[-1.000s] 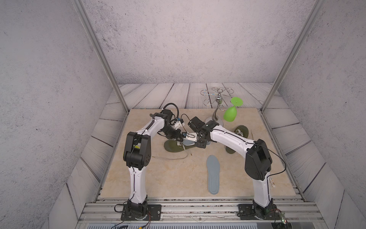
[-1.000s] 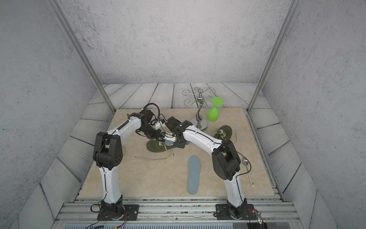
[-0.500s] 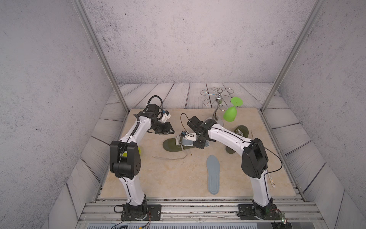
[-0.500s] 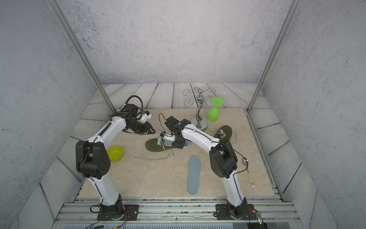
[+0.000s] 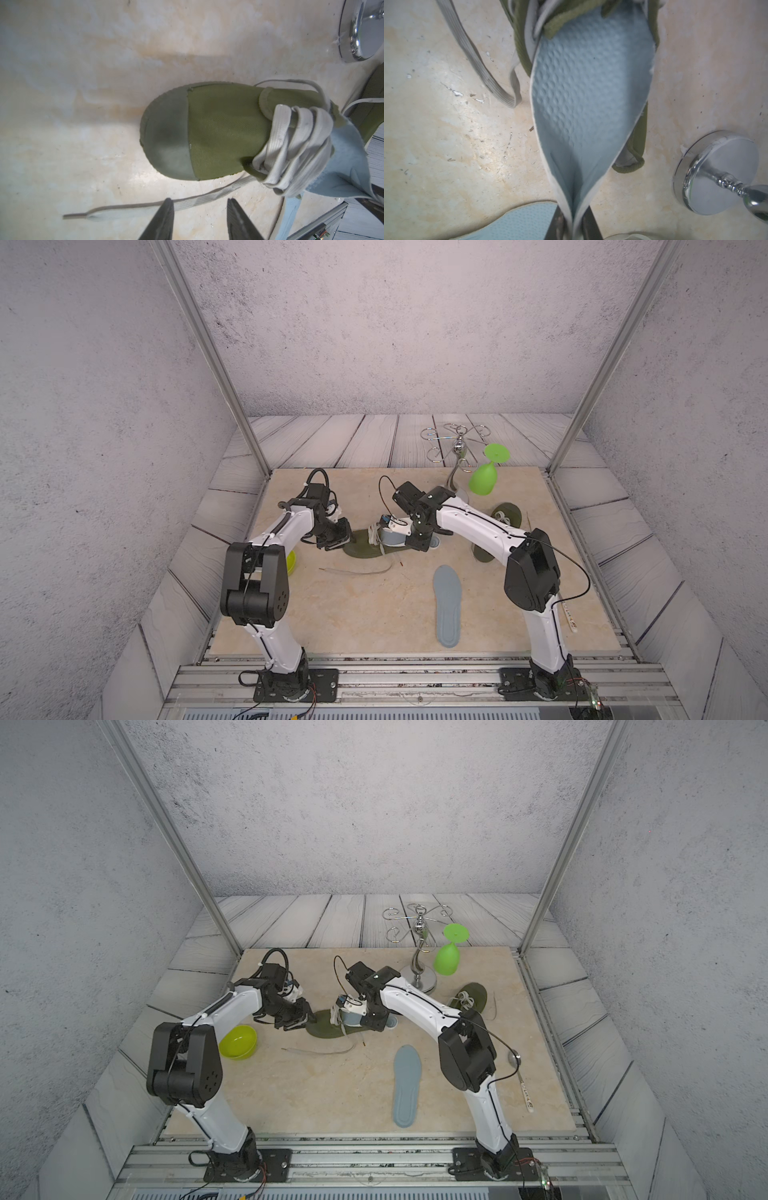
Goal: Insert the insole into the shoe
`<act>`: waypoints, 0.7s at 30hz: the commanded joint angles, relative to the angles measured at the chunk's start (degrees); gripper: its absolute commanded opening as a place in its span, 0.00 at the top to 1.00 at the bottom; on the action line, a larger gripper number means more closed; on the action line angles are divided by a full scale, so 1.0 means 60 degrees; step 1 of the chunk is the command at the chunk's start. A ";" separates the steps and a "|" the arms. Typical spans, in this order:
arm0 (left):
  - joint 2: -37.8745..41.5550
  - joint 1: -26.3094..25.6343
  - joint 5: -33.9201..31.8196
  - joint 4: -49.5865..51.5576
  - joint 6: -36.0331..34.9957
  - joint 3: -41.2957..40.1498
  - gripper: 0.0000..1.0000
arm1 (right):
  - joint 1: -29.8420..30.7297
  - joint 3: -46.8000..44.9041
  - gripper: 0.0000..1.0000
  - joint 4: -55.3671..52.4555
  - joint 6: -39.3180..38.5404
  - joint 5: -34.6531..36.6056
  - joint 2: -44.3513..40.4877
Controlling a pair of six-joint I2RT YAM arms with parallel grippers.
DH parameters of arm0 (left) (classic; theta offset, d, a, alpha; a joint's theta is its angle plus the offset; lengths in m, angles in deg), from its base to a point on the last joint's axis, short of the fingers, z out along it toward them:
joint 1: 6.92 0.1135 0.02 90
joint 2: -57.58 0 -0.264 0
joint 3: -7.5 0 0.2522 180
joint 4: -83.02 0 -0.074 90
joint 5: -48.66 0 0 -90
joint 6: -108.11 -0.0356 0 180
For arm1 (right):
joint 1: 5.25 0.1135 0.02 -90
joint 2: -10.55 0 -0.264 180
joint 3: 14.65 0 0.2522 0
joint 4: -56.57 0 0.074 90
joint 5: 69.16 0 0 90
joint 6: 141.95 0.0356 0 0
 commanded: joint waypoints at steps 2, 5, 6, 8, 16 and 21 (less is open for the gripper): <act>-0.0574 0.0083 -0.0280 -0.0360 -0.0013 -0.0060 0.55 | -0.0018 0.0426 0.86 -0.0331 0.0097 -0.0348 0.0539; -0.0926 0.0078 -0.0228 -0.0562 -0.0065 -0.0049 0.55 | -0.0018 0.0413 0.86 -0.0330 0.0076 -0.0397 0.0525; -0.0989 0.0082 -0.0224 -0.0630 -0.0079 -0.0029 0.55 | -0.0018 0.0413 0.86 -0.0333 0.0072 -0.0395 0.0540; -0.1010 0.0092 -0.0264 -0.0723 -0.0076 -0.0049 0.55 | -0.0018 0.0413 0.86 -0.0348 0.0072 -0.0407 0.0554; -0.0178 0.0086 -0.1387 0.0344 -0.0208 0.0037 0.53 | -0.0029 0.0365 0.86 -0.0296 0.0032 -0.0303 0.0661; -0.0238 0.0092 -0.1533 0.0152 -0.0226 -0.0353 0.53 | -0.0010 0.0476 0.86 -0.0392 0.0087 -0.0351 0.0731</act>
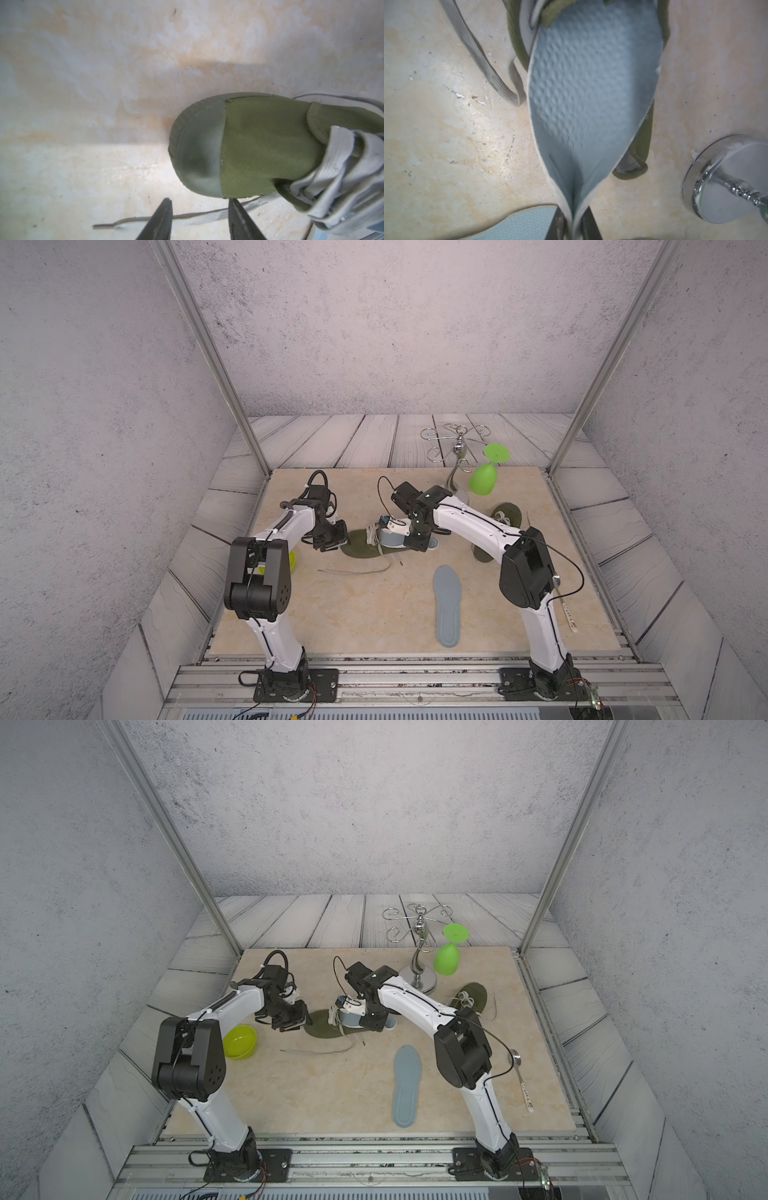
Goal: Insert the insole into the shoe
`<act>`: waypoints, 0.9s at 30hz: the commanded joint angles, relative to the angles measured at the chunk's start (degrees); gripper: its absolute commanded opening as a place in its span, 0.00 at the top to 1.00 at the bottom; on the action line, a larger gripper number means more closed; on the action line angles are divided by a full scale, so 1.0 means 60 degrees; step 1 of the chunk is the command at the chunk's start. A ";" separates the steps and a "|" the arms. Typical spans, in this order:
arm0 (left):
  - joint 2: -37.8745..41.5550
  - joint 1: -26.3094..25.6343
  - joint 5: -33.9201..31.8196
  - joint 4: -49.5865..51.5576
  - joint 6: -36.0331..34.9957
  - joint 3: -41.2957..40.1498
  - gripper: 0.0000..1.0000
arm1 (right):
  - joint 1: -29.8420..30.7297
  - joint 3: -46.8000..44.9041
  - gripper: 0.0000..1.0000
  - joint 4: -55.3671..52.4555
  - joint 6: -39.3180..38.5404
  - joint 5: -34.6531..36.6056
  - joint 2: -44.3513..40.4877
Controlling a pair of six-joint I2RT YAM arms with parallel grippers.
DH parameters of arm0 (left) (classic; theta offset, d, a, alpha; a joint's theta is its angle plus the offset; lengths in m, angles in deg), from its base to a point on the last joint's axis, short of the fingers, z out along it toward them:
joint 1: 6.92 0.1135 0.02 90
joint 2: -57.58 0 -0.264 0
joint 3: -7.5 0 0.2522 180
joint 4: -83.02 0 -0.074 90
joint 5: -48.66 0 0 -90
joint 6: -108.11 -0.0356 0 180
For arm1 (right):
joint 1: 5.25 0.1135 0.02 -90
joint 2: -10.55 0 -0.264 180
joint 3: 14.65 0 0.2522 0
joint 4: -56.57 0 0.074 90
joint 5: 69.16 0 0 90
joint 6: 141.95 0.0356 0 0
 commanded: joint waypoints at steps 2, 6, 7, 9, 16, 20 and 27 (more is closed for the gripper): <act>0.0042 0.0043 -0.0085 -0.0285 0.0027 -0.0495 0.53 | 0.0004 0.0168 0.86 -0.0148 0.0072 -0.0136 0.0359; -0.0535 0.0043 0.0444 -0.0770 0.0033 -0.0177 0.53 | 0.0004 0.0136 0.87 -0.0152 0.0044 -0.0194 0.0318; -0.0642 0.0039 0.0469 -0.0875 0.0051 -0.0097 0.54 | 0.0004 0.0149 0.87 -0.0166 0.0032 -0.0202 0.0312; -0.0757 0.0034 0.0508 -0.1046 0.0008 0.0105 0.54 | 0.0003 0.0153 0.87 -0.0181 -0.0012 -0.0209 0.0300; -0.1329 0.0033 0.0877 -0.1216 -0.0439 0.1318 0.55 | -0.0039 0.0547 0.87 -0.0208 -0.0119 0.0149 0.0705; -0.1669 0.0039 0.1108 -0.1230 -0.0629 0.1731 0.56 | -0.0055 0.1400 0.87 -0.0327 -0.0162 0.0470 0.1257; -0.1973 0.0030 0.1239 -0.1407 -0.0776 0.1787 0.55 | -0.0040 0.2691 0.87 -0.0455 -0.0658 0.0469 0.1942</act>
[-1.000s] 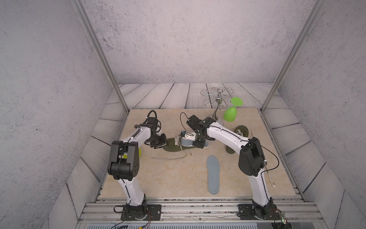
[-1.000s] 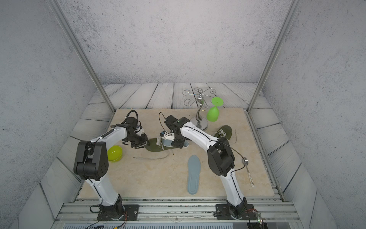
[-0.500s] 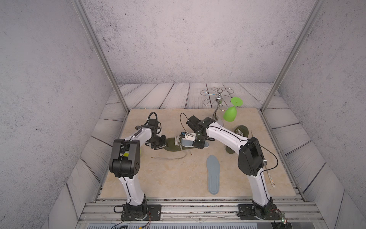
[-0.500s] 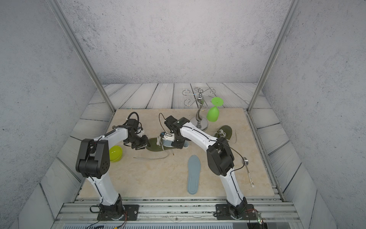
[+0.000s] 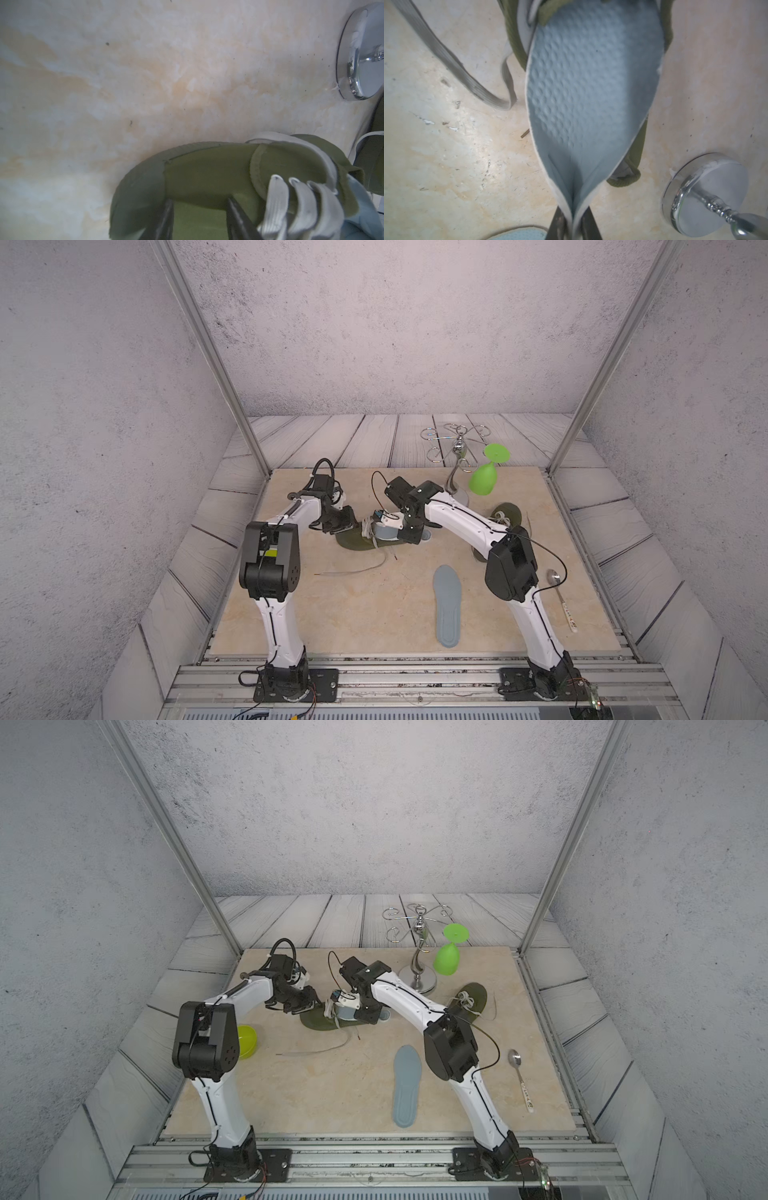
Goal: Insert the insole into the shoe
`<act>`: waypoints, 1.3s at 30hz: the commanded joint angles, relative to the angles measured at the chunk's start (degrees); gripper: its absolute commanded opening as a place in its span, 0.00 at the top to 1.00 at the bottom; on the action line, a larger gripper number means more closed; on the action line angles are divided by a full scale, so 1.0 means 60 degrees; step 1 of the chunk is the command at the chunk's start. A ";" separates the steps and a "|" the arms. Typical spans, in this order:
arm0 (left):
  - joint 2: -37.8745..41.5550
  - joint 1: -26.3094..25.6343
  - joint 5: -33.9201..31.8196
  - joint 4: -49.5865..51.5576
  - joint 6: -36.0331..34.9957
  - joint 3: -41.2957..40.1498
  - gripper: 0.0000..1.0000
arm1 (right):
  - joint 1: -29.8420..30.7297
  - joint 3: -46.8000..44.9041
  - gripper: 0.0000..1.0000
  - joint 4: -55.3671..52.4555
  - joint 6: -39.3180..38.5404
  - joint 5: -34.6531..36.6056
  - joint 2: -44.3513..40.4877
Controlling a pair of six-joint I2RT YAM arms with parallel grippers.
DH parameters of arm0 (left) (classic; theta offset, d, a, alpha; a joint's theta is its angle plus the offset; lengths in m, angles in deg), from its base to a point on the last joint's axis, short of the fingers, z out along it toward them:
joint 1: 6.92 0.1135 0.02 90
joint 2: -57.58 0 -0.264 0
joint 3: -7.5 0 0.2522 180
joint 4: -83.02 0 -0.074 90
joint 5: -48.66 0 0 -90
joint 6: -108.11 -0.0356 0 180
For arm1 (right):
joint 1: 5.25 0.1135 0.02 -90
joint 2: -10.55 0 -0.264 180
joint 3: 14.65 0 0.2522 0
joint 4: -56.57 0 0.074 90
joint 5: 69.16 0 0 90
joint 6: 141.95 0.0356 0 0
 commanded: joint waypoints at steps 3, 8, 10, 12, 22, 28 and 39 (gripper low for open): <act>-0.0317 -0.0041 0.0418 -0.0126 -0.0210 0.0294 0.55 | 0.0007 0.0792 0.87 -0.0278 -0.0165 0.0120 0.0620; -0.0732 -0.0351 0.1026 -0.0172 0.0074 0.0941 0.55 | 0.0004 0.0607 0.88 -0.0692 0.0270 -0.0105 0.0466; -0.0971 -0.0468 0.1419 -0.0363 0.0351 0.1137 0.55 | 0.0018 0.0635 0.88 -0.0962 0.0583 -0.0309 0.0420; -0.1206 -0.0611 0.1697 -0.0388 0.0482 0.1399 0.55 | 0.0060 0.0637 0.88 -0.1204 0.0856 -0.0522 0.0377; -0.0981 -0.1048 0.2115 -0.0616 0.0661 0.1299 0.54 | 0.0465 0.0445 0.89 -0.1813 0.2600 -0.1211 -0.0276; -0.0427 -0.1096 0.2011 -0.1046 0.0623 0.0373 0.54 | 0.0458 -0.0168 0.90 -0.2027 0.3660 -0.0391 -0.0893; -0.0135 -0.0338 0.0733 0.0835 0.0188 0.1324 0.53 | -0.0003 -0.0140 0.90 -0.2025 0.2791 -0.0056 -0.0727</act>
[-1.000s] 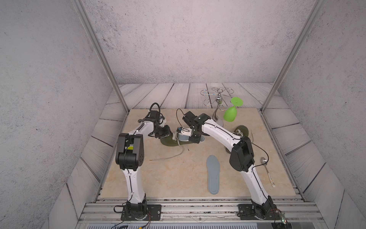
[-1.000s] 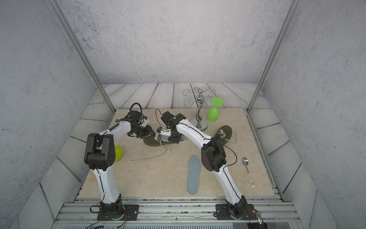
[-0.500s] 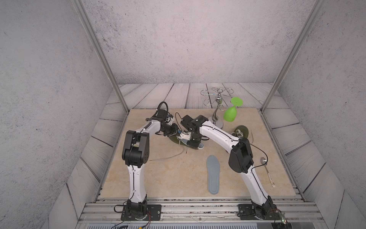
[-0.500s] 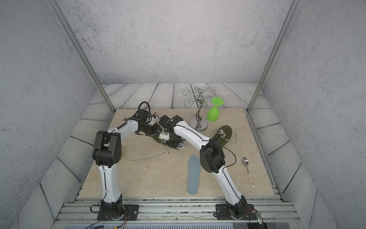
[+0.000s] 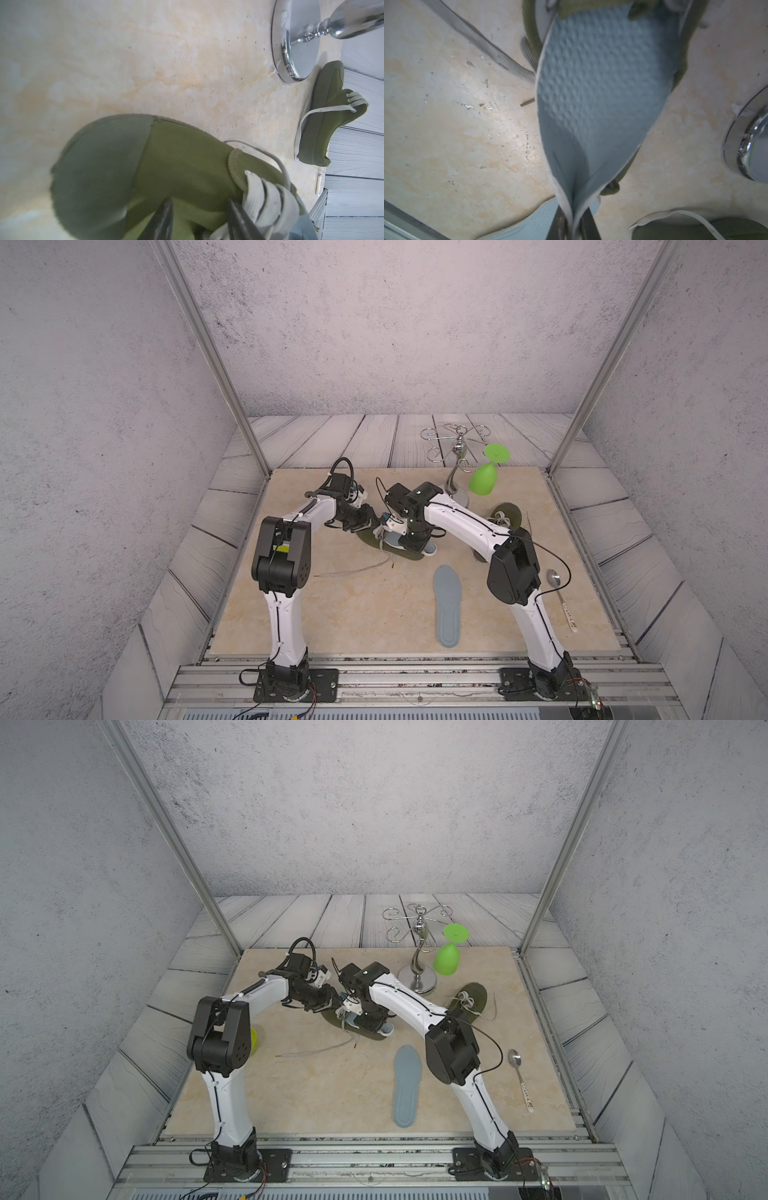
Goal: Insert the insole into the shoe
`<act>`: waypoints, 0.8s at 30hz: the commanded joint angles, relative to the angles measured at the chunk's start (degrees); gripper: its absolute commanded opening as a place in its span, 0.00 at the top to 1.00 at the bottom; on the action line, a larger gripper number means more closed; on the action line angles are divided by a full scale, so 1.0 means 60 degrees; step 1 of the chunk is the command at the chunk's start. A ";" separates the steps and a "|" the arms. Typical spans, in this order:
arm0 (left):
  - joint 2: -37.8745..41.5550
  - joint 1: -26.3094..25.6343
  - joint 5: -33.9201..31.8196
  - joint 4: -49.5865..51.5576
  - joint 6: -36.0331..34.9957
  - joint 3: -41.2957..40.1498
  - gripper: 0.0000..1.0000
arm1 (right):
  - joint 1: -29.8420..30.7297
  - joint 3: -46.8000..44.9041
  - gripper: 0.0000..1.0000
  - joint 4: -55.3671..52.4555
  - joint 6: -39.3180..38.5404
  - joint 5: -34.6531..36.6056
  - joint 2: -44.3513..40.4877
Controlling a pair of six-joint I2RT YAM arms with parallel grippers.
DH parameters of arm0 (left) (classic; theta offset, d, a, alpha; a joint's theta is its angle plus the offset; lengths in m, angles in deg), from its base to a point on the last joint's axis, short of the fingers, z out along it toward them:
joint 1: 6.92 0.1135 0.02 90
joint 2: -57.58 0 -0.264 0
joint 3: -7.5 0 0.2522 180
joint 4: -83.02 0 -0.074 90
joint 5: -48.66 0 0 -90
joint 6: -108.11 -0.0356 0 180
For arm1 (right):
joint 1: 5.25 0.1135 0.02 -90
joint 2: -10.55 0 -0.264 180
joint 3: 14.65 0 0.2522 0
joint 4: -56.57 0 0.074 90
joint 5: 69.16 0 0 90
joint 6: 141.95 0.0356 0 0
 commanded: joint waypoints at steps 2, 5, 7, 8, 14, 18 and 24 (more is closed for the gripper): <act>0.0415 0.0696 -0.1059 0.1318 -0.0258 0.0626 0.53 | -0.0164 0.0260 0.90 -0.0312 -0.0244 0.0009 -0.0239; 0.0369 0.0914 -0.0909 0.1112 -0.0302 0.0374 0.53 | -0.0157 0.0292 0.90 -0.0399 -0.0308 -0.0008 -0.0211; 0.0252 0.0944 -0.0741 0.0851 -0.0363 0.0259 0.53 | -0.0157 0.0260 0.90 -0.0401 -0.0402 -0.0003 -0.0205; 0.0151 0.0938 -0.0661 0.0744 -0.0401 0.0249 0.53 | -0.0157 0.0248 0.90 -0.0399 -0.0426 0.0029 -0.0211; -0.0324 0.0928 -0.0308 0.0063 -0.0521 0.0235 0.53 | -0.0157 0.0696 0.90 -0.0585 -0.0592 0.0034 0.0045; -0.0387 0.0865 -0.0205 -0.0194 -0.0571 0.0148 0.53 | -0.0157 0.1136 0.90 -0.0731 -0.0696 -0.0010 0.0312; -0.0518 0.0862 -0.0634 -0.0244 -0.0704 0.0091 0.54 | -0.0161 0.1439 0.90 -0.0849 -0.0756 -0.0096 0.0542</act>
